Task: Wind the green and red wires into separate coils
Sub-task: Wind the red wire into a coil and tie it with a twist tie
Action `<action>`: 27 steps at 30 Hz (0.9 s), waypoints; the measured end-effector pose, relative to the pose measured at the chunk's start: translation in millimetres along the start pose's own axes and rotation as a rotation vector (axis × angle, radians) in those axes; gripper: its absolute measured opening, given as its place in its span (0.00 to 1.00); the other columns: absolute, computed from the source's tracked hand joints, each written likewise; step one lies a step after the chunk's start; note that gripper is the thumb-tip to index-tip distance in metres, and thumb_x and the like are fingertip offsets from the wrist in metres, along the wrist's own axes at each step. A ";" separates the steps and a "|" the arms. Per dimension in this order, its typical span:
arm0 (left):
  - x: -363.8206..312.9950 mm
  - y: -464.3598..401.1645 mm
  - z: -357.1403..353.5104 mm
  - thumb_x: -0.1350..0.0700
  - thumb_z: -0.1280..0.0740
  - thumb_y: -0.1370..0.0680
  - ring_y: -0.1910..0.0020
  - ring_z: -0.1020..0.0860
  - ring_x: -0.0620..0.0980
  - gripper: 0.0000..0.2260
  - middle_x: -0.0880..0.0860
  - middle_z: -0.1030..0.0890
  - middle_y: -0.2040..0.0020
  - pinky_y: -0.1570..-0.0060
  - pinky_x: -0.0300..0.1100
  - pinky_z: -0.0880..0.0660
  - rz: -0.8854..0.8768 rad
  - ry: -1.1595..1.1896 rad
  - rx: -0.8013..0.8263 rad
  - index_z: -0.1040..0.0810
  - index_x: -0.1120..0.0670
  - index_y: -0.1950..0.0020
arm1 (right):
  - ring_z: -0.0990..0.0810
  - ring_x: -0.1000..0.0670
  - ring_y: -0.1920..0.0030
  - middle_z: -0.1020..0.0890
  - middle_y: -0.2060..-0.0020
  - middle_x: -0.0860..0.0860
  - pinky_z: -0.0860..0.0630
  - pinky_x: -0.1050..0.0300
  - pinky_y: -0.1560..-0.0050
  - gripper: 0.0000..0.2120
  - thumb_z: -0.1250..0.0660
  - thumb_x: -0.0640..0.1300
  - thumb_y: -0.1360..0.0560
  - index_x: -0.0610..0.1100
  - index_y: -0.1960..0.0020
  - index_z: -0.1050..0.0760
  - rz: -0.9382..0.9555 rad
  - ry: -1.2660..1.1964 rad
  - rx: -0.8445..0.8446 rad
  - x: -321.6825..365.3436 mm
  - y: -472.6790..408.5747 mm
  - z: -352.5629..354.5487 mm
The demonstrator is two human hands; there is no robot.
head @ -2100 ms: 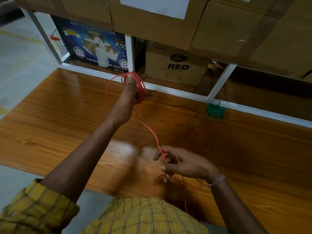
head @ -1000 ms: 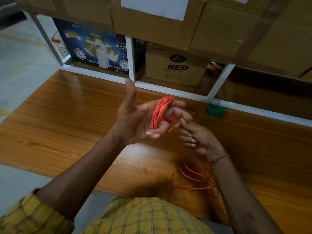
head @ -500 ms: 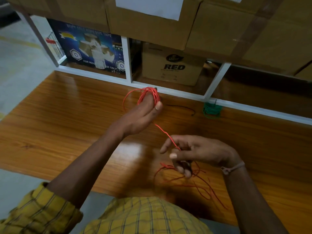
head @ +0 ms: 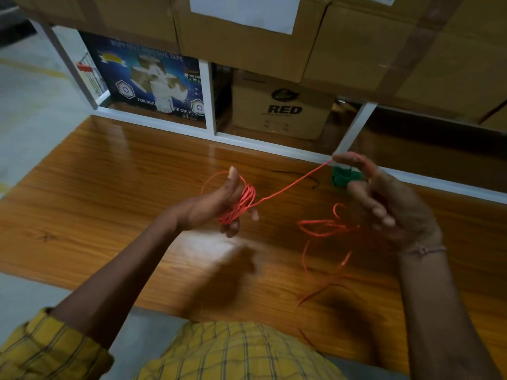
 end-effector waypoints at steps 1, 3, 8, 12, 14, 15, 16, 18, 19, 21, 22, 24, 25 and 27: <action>-5.2 2.2 -3.7 0.20 0.63 0.29 0.61 0.21 0.52 0.52 0.56 0.15 0.50 0.59 0.44 0.24 -0.053 0.078 0.072 0.25 0.58 0.30 | 0.43 0.56 0.80 0.37 0.74 0.50 0.38 0.63 0.77 0.21 0.48 0.48 0.12 0.43 0.24 0.28 0.037 0.055 -0.122 1.7 -5.3 6.3; -17.2 7.0 -11.4 0.18 0.57 0.29 0.63 0.23 0.53 0.55 0.66 0.19 0.39 0.65 0.43 0.27 -0.149 0.229 0.217 0.31 0.62 0.25 | 0.51 0.54 0.76 0.45 0.73 0.51 0.47 0.60 0.74 0.22 0.47 0.51 0.13 0.43 0.28 0.23 0.051 0.062 -0.283 -1.6 -17.2 18.1; -51.4 16.9 -24.8 0.16 0.49 0.31 0.66 0.24 0.49 0.62 0.70 0.28 0.33 0.70 0.41 0.29 -0.335 0.490 0.500 0.41 0.69 0.20 | 0.50 0.56 0.76 0.42 0.74 0.54 0.50 0.62 0.76 0.19 0.47 0.47 0.12 0.37 0.35 0.23 -0.006 -0.116 -0.406 -37.8 -45.0 46.3; -71.6 23.1 -26.2 0.16 0.60 0.34 0.67 0.22 0.50 0.66 0.71 0.33 0.30 0.70 0.41 0.27 -0.418 0.736 0.562 0.48 0.72 0.19 | 0.43 0.59 0.80 0.37 0.77 0.56 0.49 0.63 0.78 0.13 0.42 0.46 0.13 0.41 0.50 0.23 -0.183 0.004 -0.581 -78.9 -52.9 47.3; -76.3 23.3 -22.8 0.16 0.63 0.36 0.61 0.18 0.55 0.67 0.72 0.35 0.27 0.61 0.44 0.19 -0.439 0.813 0.532 0.49 0.70 0.18 | 0.42 0.58 0.79 0.37 0.75 0.55 0.49 0.63 0.77 0.12 0.39 0.47 0.14 0.44 0.52 0.23 -0.301 0.207 -0.587 -99.9 -53.7 34.9; -77.3 22.1 -20.5 0.17 0.63 0.36 0.56 0.16 0.58 0.66 0.73 0.36 0.26 0.55 0.47 0.17 -0.447 0.832 0.493 0.49 0.69 0.17 | 0.42 0.57 0.78 0.37 0.75 0.55 0.48 0.63 0.77 0.12 0.38 0.48 0.14 0.45 0.53 0.23 -0.354 0.297 -0.559 -110.1 -54.4 25.1; -76.7 19.2 -17.8 0.17 0.64 0.36 0.51 0.16 0.61 0.65 0.73 0.36 0.24 0.50 0.50 0.16 -0.454 0.843 0.446 0.48 0.68 0.17 | 0.42 0.57 0.77 0.36 0.74 0.55 0.48 0.62 0.77 0.13 0.38 0.49 0.14 0.45 0.53 0.23 -0.401 0.367 -0.517 -119.1 -54.4 13.1; -73.4 12.0 -12.7 0.18 0.65 0.35 0.40 0.19 0.69 0.63 0.72 0.36 0.21 0.40 0.57 0.18 -0.465 0.858 0.337 0.47 0.65 0.16 | 0.42 0.56 0.78 0.34 0.73 0.53 0.48 0.64 0.77 0.14 0.39 0.51 0.13 0.46 0.53 0.23 -0.477 0.467 -0.451 -135.4 -53.7 -9.9; -70.4 7.3 -10.9 0.19 0.65 0.34 0.35 0.22 0.73 0.61 0.71 0.35 0.21 0.35 0.61 0.21 -0.460 0.850 0.267 0.46 0.63 0.16 | 0.40 0.56 0.78 0.33 0.73 0.53 0.46 0.65 0.77 0.15 0.39 0.52 0.13 0.47 0.53 0.23 -0.499 0.508 -0.423 -141.4 -53.1 -20.2; -60.0 -2.8 -7.0 0.19 0.64 0.32 0.30 0.25 0.75 0.58 0.67 0.29 0.22 0.29 0.65 0.26 -0.420 0.765 0.068 0.43 0.60 0.16 | 0.36 0.54 0.79 0.31 0.73 0.52 0.41 0.64 0.77 0.16 0.40 0.53 0.13 0.46 0.53 0.22 -0.495 0.549 -0.337 -147.7 -52.6 -39.6; -53.5 -6.5 -5.0 0.20 0.62 0.32 0.31 0.23 0.72 0.57 0.65 0.25 0.25 0.29 0.63 0.26 -0.387 0.674 -0.053 0.38 0.59 0.18 | 0.35 0.53 0.79 0.31 0.73 0.51 0.39 0.62 0.77 0.17 0.41 0.53 0.12 0.44 0.51 0.22 -0.484 0.552 -0.294 -147.5 -51.8 -47.6; -38.7 -9.8 -1.6 0.21 0.59 0.31 0.34 0.17 0.62 0.53 0.63 0.17 0.34 0.27 0.60 0.26 -0.297 0.403 -0.281 0.32 0.58 0.22 | 0.33 0.52 0.79 0.30 0.73 0.50 0.36 0.60 0.78 0.16 0.42 0.50 0.11 0.39 0.48 0.24 -0.477 0.563 -0.235 -139.4 -47.5 -58.8; -31.3 -10.5 -0.3 0.20 0.60 0.31 0.35 0.16 0.57 0.54 0.60 0.15 0.37 0.26 0.59 0.28 -0.236 0.265 -0.359 0.31 0.57 0.22 | 0.33 0.51 0.79 0.29 0.73 0.49 0.36 0.59 0.79 0.15 0.42 0.48 0.11 0.37 0.46 0.25 -0.479 0.579 -0.204 -132.9 -44.9 -62.9; -19.4 -11.3 1.9 0.16 0.62 0.33 0.36 0.17 0.50 0.55 0.54 0.16 0.38 0.29 0.50 0.29 -0.140 0.046 -0.458 0.33 0.52 0.22 | 0.30 0.50 0.78 0.27 0.72 0.48 0.33 0.58 0.79 0.12 0.40 0.46 0.12 0.36 0.44 0.27 -0.489 0.614 -0.106 -116.5 -37.0 -70.2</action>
Point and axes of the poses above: each hand's wrist, its own y-axis away from the middle knuckle, its own z-axis out of the back of the hand, x = y × z, the point moved 4 cm from there along -y, towards the middle knuckle
